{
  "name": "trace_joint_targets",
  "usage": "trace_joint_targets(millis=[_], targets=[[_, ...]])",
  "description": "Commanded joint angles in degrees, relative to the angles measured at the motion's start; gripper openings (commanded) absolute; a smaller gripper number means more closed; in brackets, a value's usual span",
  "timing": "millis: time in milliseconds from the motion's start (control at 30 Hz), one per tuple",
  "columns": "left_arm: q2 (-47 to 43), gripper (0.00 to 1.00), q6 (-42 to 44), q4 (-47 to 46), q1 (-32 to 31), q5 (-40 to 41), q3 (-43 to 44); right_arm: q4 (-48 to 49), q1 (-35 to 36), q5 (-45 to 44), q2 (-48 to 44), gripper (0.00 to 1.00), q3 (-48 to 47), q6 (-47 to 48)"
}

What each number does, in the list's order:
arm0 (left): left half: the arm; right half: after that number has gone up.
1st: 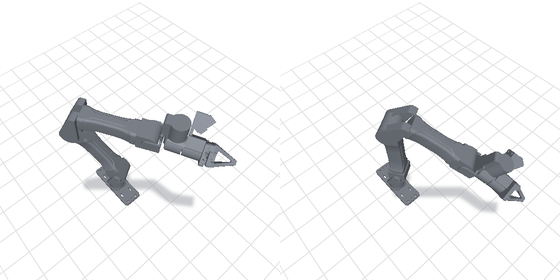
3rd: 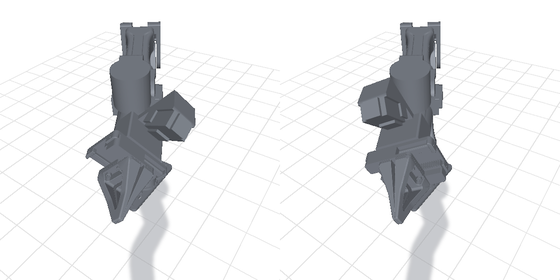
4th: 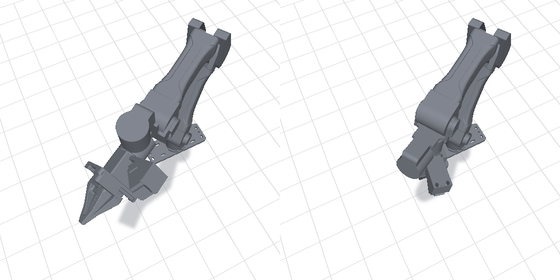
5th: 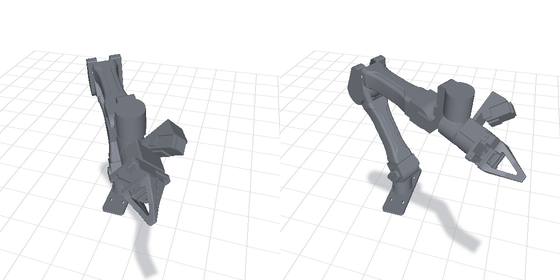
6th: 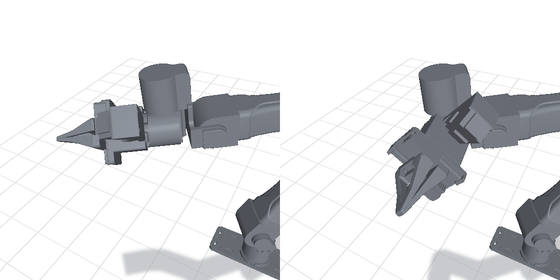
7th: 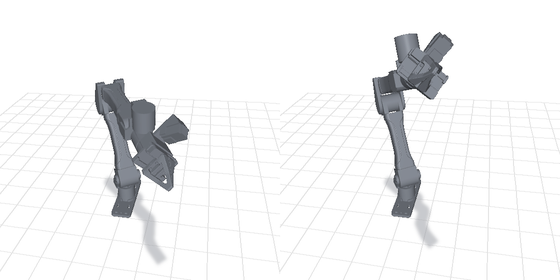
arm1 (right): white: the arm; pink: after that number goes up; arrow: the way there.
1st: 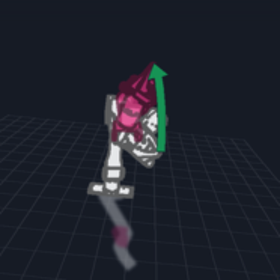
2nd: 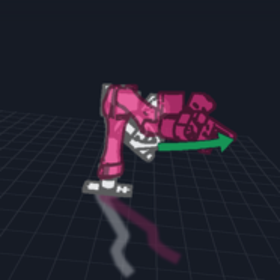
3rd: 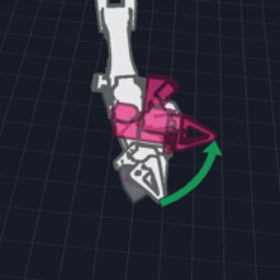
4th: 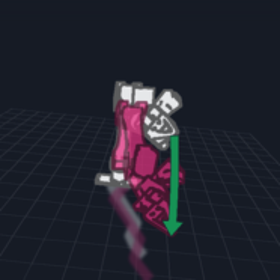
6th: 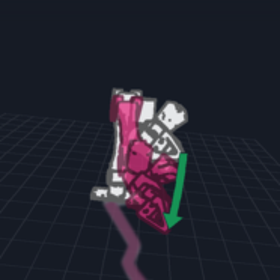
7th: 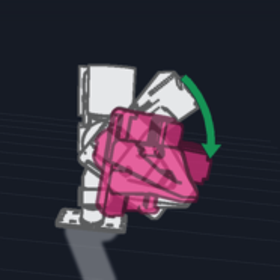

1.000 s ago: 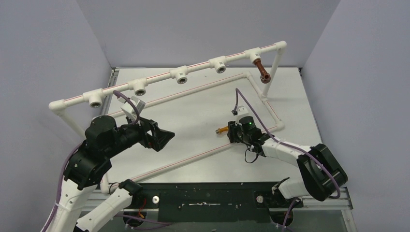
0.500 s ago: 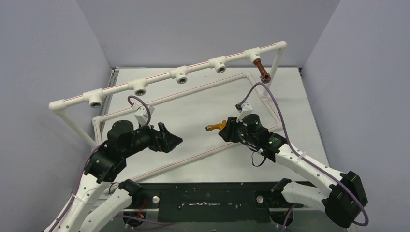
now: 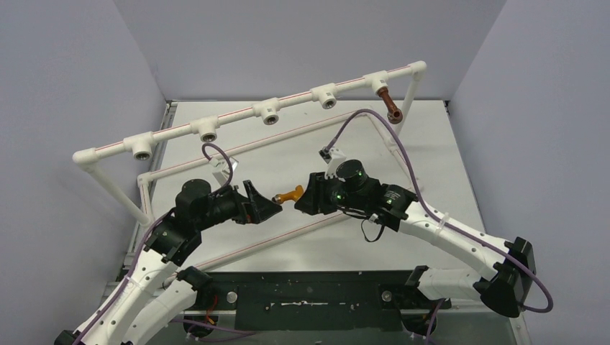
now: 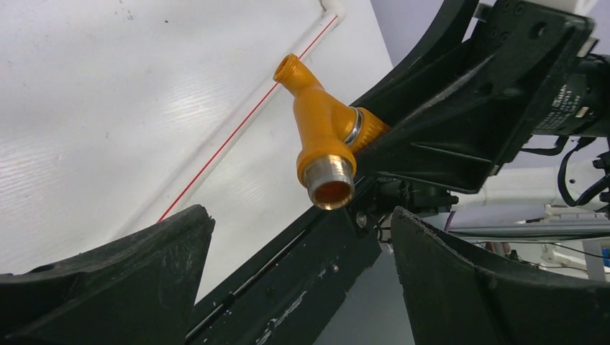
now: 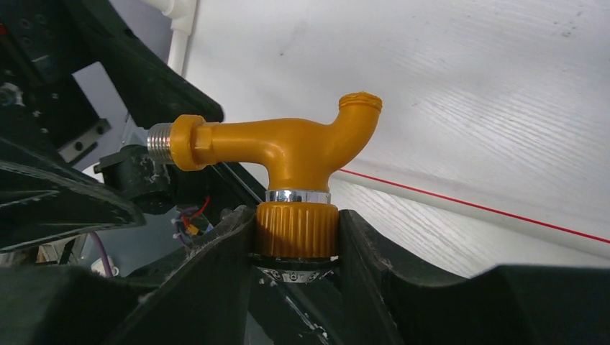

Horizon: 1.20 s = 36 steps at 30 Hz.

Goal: Install the water faucets

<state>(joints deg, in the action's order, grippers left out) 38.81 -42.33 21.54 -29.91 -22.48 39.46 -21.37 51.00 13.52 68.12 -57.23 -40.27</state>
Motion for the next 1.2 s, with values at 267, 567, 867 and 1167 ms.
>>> trace_joint_targets(millis=[267, 567, 867, 1167], targets=[[-2.47, 0.8, -7.16, -10.17, -0.24, -3.06, -4.45, -2.77, 5.86, 1.67, 7.87, 0.0, -10.43, -2.23], [-2.85, 0.67, -6.73, -8.81, -0.24, -3.27, -4.51, -3.11, 6.24, -0.34, 7.38, 0.0, -10.88, -3.15], [-2.62, 0.38, -6.34, -8.8, -0.24, -3.68, -5.01, -2.33, 6.53, -0.6, 6.47, 0.0, -10.68, -4.78], [-1.87, 0.0, -6.38, -9.02, -0.24, -4.49, -5.12, -2.35, 7.09, -1.91, 5.03, 0.05, -10.19, -5.12]])
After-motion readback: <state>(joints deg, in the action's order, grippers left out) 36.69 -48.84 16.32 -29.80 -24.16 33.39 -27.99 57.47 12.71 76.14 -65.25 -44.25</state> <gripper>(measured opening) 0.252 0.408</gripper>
